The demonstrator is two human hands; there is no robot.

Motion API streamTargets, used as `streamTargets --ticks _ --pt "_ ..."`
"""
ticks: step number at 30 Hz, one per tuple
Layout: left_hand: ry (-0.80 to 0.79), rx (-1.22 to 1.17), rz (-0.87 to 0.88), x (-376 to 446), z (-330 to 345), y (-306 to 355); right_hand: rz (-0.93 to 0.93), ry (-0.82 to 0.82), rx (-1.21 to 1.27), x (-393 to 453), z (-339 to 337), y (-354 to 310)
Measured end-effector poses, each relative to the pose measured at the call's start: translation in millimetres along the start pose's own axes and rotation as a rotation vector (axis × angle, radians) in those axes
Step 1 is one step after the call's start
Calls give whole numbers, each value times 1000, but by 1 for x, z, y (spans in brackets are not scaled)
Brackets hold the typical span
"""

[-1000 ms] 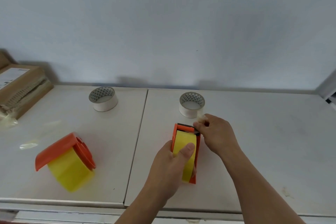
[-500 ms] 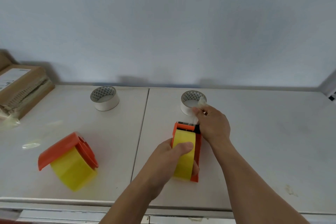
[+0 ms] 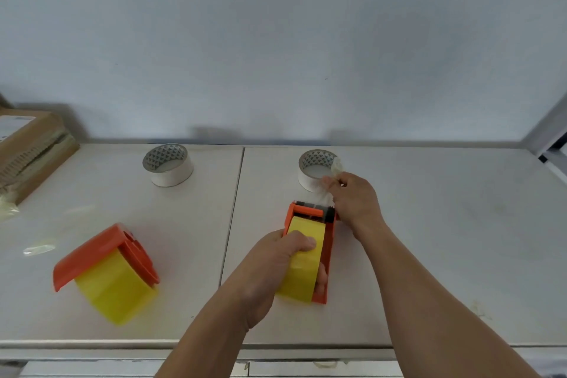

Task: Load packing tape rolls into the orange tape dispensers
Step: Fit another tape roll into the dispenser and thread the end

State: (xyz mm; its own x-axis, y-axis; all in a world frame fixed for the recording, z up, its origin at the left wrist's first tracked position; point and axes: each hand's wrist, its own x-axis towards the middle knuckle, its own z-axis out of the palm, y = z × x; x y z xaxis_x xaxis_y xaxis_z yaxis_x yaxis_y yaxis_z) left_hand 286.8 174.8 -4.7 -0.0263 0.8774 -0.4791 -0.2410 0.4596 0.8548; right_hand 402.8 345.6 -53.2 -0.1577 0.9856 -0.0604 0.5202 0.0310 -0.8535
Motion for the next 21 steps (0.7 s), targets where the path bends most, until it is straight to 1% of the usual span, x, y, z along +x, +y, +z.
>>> streamTargets --ticks 3,6,12,18,21 --pt "-12 25 -25 0 -1 2 33 -60 75 -2 -2 -2" --pt "-27 97 10 -1 -2 2 44 -108 99 -3 -5 -10" --pt "-97 124 94 -11 -7 -2 116 -99 192 -1 -8 -12" --pt "-89 105 141 -17 -13 -6 224 -86 313 -2 -5 -12" --pt "-85 135 169 -18 -13 -7 274 -68 391 -1 -2 -11"
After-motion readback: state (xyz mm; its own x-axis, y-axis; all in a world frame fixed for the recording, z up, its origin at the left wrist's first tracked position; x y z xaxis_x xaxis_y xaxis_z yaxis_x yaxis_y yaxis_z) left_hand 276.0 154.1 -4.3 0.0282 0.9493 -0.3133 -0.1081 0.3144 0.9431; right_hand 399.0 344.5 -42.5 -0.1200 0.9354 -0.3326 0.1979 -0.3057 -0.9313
